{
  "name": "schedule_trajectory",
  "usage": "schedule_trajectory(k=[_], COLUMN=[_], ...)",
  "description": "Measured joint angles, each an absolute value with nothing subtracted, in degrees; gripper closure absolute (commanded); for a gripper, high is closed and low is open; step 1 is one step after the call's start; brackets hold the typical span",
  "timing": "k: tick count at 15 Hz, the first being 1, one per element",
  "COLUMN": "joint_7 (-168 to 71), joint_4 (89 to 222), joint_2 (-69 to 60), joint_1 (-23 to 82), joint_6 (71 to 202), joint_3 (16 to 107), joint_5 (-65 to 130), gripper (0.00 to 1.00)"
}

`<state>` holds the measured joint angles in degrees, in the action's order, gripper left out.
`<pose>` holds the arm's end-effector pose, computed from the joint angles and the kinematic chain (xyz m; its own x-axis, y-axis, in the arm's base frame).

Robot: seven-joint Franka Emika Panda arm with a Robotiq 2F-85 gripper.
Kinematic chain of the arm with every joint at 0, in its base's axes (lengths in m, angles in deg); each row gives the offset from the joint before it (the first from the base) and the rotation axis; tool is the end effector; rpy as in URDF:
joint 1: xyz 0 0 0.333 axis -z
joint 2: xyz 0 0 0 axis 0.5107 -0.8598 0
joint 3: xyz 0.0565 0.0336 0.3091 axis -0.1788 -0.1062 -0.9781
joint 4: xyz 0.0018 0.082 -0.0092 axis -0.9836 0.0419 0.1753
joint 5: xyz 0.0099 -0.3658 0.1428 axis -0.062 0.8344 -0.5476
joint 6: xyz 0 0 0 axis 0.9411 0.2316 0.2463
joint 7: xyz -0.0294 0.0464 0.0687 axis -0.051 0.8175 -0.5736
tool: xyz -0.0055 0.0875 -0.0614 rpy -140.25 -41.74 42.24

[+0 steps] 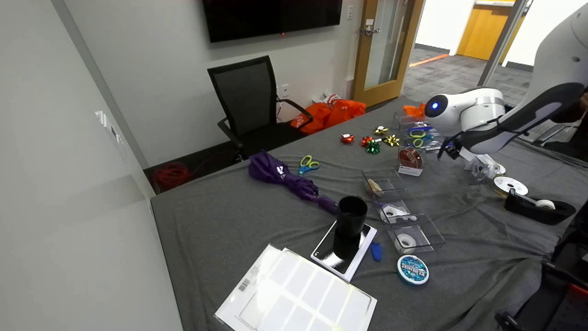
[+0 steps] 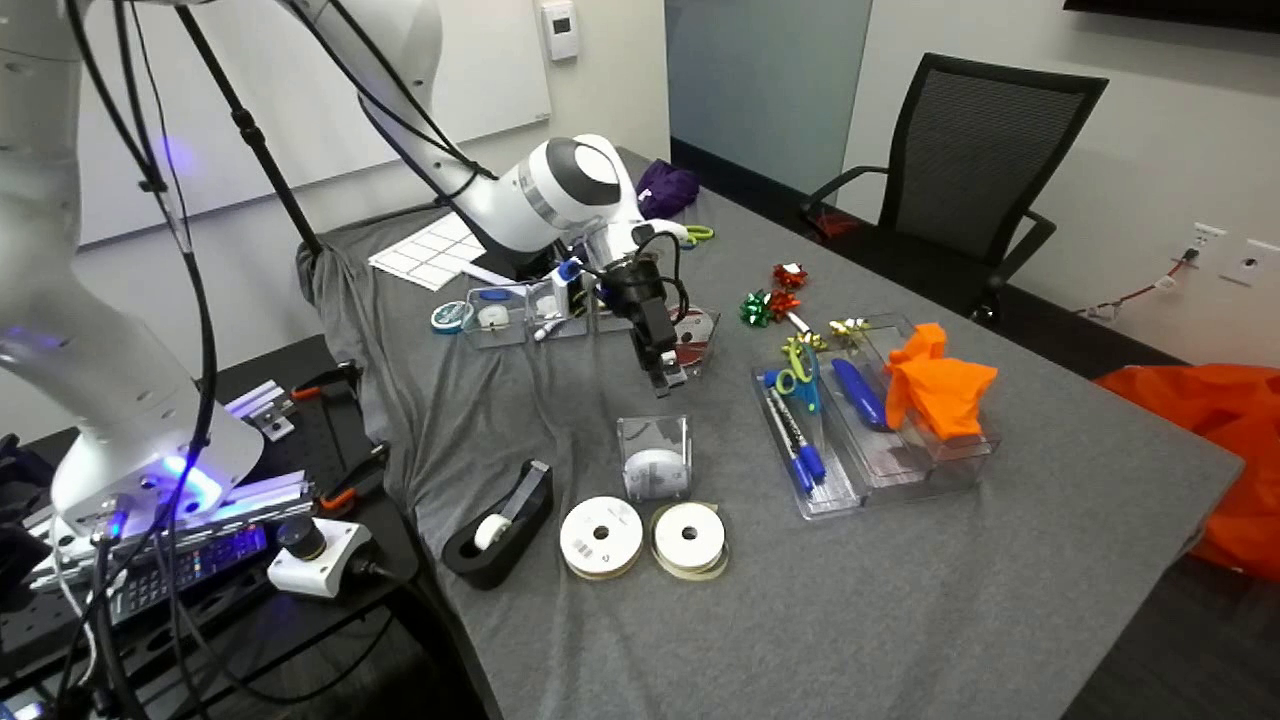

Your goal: Remove the white decorating ribbon from the stationary holder and put it on the table

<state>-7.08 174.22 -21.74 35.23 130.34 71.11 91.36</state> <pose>0.5633 -0.2098 0.1752 0.9734 -0.2257 0.0385 -0.1699 -0.5990 0.7825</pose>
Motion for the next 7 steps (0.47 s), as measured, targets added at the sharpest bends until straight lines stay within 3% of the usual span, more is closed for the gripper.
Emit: schedule_trajectory(k=[7], joint_7=[-19.1], joint_4=[190.7], joint_2=[-5.2], joint_1=[41.1], joint_6=[149.9], joint_3=[71.1], joint_5=[90.2], gripper=[0.0])
